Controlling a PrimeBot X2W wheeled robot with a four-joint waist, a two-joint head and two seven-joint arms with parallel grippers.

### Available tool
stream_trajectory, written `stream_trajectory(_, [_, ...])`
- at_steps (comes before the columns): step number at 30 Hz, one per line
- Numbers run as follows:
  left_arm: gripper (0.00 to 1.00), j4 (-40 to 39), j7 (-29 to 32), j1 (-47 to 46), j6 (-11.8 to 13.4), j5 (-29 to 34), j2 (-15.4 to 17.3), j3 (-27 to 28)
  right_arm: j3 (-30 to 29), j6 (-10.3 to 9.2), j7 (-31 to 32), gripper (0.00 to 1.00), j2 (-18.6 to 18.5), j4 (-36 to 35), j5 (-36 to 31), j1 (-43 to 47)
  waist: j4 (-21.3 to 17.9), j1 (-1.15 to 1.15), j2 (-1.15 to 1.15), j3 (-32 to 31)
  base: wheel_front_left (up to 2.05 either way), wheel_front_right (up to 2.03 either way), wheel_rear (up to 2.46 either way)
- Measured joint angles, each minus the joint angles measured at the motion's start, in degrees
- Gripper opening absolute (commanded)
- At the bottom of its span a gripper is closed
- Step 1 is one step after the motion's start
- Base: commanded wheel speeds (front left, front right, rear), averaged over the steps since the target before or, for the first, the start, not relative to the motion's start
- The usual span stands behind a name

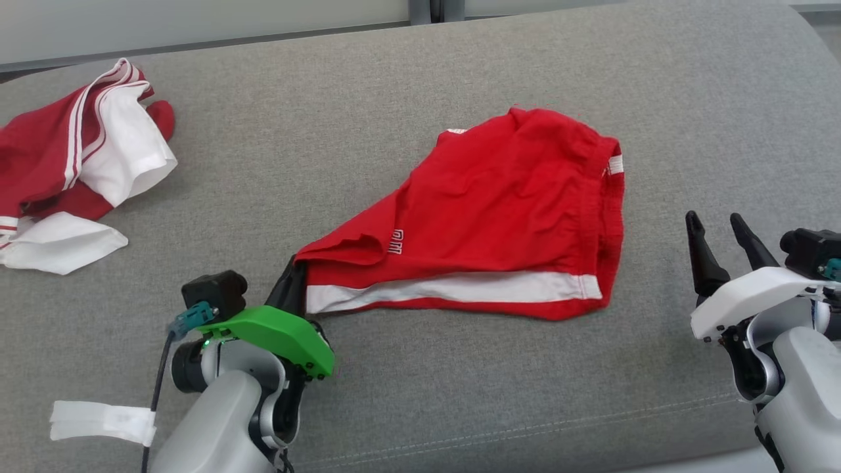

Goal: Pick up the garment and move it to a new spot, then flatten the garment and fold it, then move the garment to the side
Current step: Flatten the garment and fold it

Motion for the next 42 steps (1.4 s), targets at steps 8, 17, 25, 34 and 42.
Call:
stream_trajectory(8, [0.00, 3.57, 5.30, -1.66, 2.48, -1.74, 1.96, 1.40, 2.21, 0.00, 0.98, 1.00, 1.23, -0.97, -0.48, -1.11, -1.36, 0.00, 0.00, 0.46, 0.00, 0.00, 0.00])
stream_trajectory(17, [1.00, 11.09, 2.44, -6.25, 1.59, -0.04, 2.59, 1.19, 2.65, 0.00, 0.02, 1.00, 1.35, -0.82, -0.49, -1.79, -4.70, 0.00, 0.00, 1.45, 0.00, 0.00, 0.00])
stream_trajectory(25, [1.00, 10.58, -2.41, -4.46, -0.38, 1.65, 4.28, 0.49, -0.22, 0.00, -1.91, 1.00, 0.74, -2.68, -4.10, 0.71, -3.52, 0.00, 0.00, -0.54, 0.00, 0.00, 0.00])
stream_trajectory(34, [1.00, 1.57, -4.80, 1.96, 0.97, 6.04, 7.93, 1.14, -3.12, 0.00, -2.14, 1.00, 2.68, -8.69, -9.62, 5.73, -1.02, 0.00, 0.00, -4.41, 0.00, 0.00, 0.00])
stream_trajectory(42, [1.00, -11.60, -5.01, 12.30, 4.32, 9.73, 10.01, 4.87, -5.34, 0.00, 0.47, 1.00, 6.60, -16.77, -18.80, 12.29, 1.34, 0.00, 0.00, -9.18, 0.00, 0.00, 0.00])
